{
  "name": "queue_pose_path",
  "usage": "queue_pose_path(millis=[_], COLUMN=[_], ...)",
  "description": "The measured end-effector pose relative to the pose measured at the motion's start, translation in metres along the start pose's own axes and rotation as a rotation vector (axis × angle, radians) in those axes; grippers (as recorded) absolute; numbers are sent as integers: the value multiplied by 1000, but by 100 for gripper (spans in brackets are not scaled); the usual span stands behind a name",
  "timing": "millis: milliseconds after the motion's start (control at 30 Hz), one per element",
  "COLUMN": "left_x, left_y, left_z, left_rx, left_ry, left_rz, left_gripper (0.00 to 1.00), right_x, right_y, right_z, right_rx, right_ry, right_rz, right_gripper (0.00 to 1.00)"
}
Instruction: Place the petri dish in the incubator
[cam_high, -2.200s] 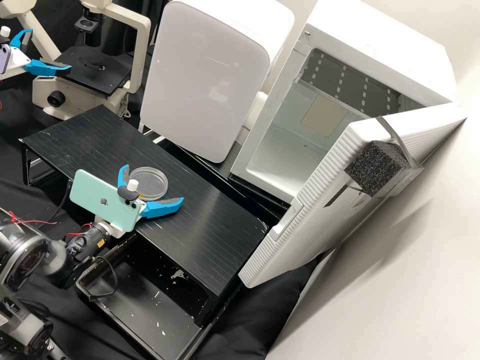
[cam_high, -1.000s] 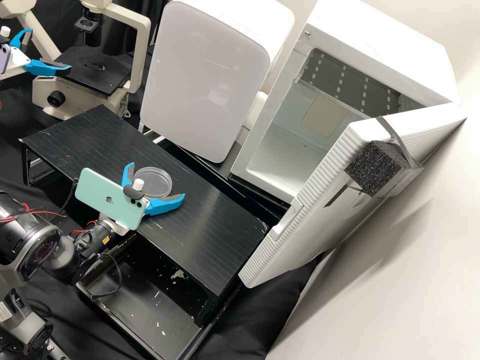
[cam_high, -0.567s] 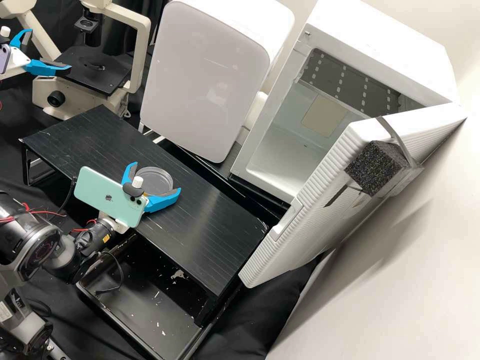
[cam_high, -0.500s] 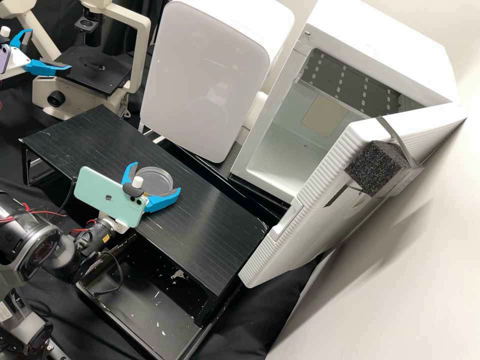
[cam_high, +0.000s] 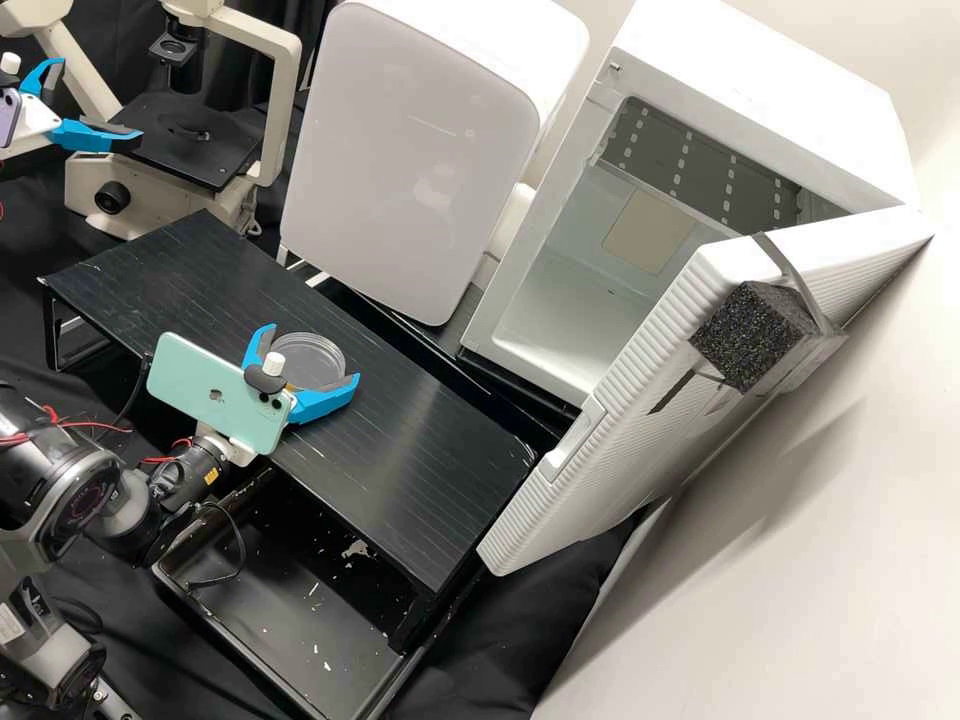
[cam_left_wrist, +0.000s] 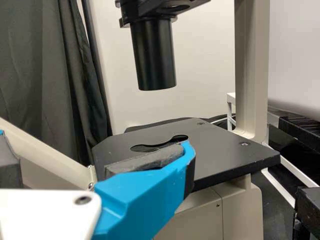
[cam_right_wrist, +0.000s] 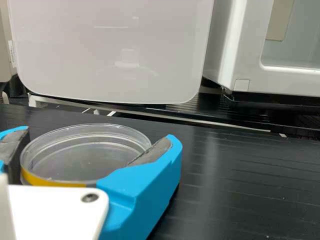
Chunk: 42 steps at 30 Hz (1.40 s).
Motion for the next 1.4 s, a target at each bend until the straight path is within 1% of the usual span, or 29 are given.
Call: queue_pose_path(millis=[133,267,367,400,533,633,767,833,967,1200,1333,1367,1400], left_x=[0,0,0,0,0,0,0,0,0,0,0,0,0], left_y=[0,0,0,0,0,0,0,0,0,0,0,0,0], left_z=[0,0,0,0,0,0,0,0,0,0,0,0,0], left_rx=[0,0,0,0,0,0,0,0,0,0,0,0,0], left_ry=[0,0,0,0,0,0,0,0,0,0,0,0,0], left_rz=[0,0,0,0,0,0,0,0,0,0,0,0,0], left_gripper=[100,100,100,100,100,100,100,100,100,100,100,100,100], right_x=[-4,-10,-14,-14,-10,-2,10,21,38,68,87,91,96], right_y=[8,24,42,47,80,103,124,135,152,176,181,182,182], right_z=[3,10,22,26,48,64,82,90,97,101,101,100,101], right_rx=[5,20,39,39,48,34,24,21,16,13,8,10,21], right_ry=[-6,-11,-53,-63,-135,-177,-206,-207,-190,-142,-110,-104,-102], right_rz=[6,55,122,139,263,335,392,415,463,536,538,533,525], right_gripper=[0,0,0,0,0,0,0,0,0,0,0,0,0])
